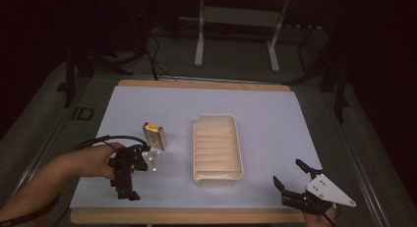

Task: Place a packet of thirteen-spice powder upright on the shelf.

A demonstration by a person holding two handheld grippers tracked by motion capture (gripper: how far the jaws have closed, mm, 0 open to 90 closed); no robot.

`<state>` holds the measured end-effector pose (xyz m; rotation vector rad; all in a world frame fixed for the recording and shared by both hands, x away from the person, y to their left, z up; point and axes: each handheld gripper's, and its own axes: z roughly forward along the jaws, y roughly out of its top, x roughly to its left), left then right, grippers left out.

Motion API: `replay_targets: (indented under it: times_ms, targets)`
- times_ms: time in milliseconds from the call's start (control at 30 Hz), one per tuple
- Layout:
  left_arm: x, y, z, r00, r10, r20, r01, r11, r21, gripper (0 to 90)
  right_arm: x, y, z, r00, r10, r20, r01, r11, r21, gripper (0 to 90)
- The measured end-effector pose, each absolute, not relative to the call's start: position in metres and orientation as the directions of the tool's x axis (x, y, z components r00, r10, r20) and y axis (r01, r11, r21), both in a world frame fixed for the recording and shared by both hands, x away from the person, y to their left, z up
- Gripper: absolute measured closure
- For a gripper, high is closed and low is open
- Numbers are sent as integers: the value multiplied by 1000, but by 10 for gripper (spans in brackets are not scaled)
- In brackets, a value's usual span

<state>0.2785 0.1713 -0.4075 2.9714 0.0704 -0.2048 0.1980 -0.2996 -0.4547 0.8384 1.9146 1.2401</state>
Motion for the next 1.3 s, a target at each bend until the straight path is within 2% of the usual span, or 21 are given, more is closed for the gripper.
replay_targets:
  times_ms: [100, 133, 733, 967, 1300]
  targets:
    - [284, 168, -402, 985, 130, -114, 144, -982, 125, 0, 198, -299, -454, -548, 810, -208, 142, 335, 931, 140]
    - [285, 168, -400, 985, 136, -103, 149, -980, 132, 0, 198, -299, -454, -548, 810, -208, 142, 335, 931, 140]
    - [304, 163, -365, 996, 86, -38, 90, -989, 119, 0, 198, -300, -455, -561, 803, -200, 144, 333, 932, 140]
    - [322, 165, -353, 997, 75, 23, 71, -988, 139, 0, 199, -300, -456, -570, 798, -197, 148, 335, 931, 140]
    - [352, 162, -351, 994, 99, 45, 93, -987, 129, 8, 199, -299, -456, -584, 789, -191, 148, 335, 931, 140]
